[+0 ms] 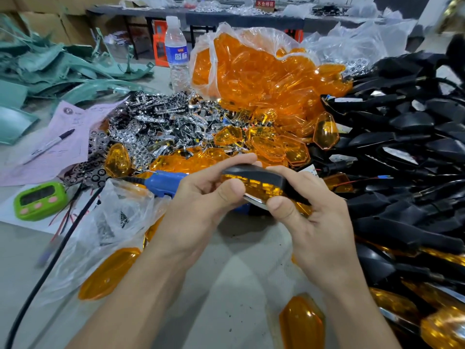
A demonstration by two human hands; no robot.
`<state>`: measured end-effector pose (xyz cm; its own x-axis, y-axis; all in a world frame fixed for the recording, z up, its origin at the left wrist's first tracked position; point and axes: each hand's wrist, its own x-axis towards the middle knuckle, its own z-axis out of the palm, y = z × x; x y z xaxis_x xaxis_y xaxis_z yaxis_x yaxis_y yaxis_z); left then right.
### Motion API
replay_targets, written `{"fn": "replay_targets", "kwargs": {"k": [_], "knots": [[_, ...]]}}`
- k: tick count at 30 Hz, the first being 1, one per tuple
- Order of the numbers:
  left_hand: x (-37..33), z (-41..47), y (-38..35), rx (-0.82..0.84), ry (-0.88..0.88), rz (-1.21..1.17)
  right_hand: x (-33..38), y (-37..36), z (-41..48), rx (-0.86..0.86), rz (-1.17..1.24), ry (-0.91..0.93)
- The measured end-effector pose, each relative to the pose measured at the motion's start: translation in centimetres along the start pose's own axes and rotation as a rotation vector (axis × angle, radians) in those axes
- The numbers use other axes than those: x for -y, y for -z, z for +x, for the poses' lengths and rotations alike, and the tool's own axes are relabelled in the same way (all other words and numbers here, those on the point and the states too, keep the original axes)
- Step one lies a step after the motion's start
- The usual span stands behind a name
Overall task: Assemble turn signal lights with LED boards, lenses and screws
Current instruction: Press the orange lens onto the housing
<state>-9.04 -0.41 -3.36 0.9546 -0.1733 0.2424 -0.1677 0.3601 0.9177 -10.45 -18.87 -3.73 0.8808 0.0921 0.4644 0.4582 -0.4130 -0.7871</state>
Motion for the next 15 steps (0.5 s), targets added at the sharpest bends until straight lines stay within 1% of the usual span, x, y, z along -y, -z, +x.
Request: {"fn": "replay_targets", "kwargs": {"k": [4,7,11,13,15], "knots": [[-0.06,-0.14,0.25,-0.041,-0.060,0.051,-0.09,-0.23,-0.13,0.017,0.051,-0.037],[0.05,-0.30,0.31,-0.093,-0.071,0.076,-0.13,-0.44,-0.26,0.021,-0.004,-0.049],[0.06,-0.59,-0.04,-0.141,-0.111,0.163,0.11,-0.65,-0.40,-0.012,-0.048,0.005],[0.05,-0.67,-0.14,-0.161,-0.132,0.218,0.00,-0.72,-0.33,-0.008,-0.019,0.014],[0.04,-0.67,-0.25,-0.163,-0.139,0.230,-0.24,-0.77,-0.21,0.038,0.053,-0.003]]}}
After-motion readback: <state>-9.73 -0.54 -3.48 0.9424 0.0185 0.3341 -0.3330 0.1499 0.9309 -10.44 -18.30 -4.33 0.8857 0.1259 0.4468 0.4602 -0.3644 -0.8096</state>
